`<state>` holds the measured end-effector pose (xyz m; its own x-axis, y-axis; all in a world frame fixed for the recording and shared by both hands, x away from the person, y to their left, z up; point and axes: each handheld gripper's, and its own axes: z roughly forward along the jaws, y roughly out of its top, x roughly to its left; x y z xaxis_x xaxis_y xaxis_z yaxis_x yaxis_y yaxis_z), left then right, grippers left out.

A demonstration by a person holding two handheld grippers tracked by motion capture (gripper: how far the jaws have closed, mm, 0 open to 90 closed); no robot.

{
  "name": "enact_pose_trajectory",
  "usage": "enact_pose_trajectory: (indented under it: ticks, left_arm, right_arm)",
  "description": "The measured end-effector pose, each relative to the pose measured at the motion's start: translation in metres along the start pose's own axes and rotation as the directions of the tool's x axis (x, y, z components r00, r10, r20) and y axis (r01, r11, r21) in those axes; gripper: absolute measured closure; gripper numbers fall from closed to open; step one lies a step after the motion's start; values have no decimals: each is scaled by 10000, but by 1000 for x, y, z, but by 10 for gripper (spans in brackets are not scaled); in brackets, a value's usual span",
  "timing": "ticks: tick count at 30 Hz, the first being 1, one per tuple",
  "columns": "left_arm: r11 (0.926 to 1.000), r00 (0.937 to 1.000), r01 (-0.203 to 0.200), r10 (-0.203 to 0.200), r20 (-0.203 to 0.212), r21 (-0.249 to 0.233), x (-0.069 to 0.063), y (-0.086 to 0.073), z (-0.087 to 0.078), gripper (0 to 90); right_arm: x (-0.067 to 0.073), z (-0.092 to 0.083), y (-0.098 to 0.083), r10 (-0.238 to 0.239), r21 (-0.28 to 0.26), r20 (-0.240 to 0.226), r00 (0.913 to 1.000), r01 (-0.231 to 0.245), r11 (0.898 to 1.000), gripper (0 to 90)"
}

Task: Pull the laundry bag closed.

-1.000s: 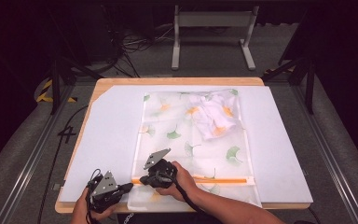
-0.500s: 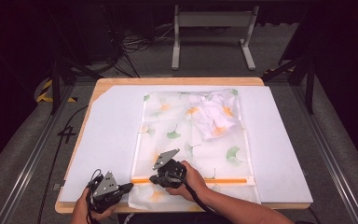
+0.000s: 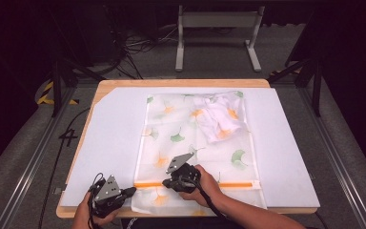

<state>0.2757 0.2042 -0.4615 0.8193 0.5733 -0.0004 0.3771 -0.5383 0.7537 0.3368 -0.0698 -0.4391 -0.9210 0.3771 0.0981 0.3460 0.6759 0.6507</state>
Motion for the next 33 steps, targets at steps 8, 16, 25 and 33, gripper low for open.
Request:
enact_pose_trajectory:
  ticks: [8,16,25,33]
  left_arm:
    - [9998,9998,-203,203,-90,69,-1,1,0,900]
    - [9998,9998,-188,188,-59,49,0,1,0,900]
    - [9998,9998,-189,189,-59,46,0,1,0,900]
    - [9998,9998,-188,188,-35,29,0,0,0,900]
  right_arm:
    - [-6,-11,-12,204,-60,152,9997,-203,9998,900]
    - [-11,-21,-21,277,-128,284,9992,-273,9995,900]
    - [-14,-30,-30,309,-153,433,9986,-303,9994,900]
    - [-21,-42,-39,453,-233,624,9970,-439,9988,900]
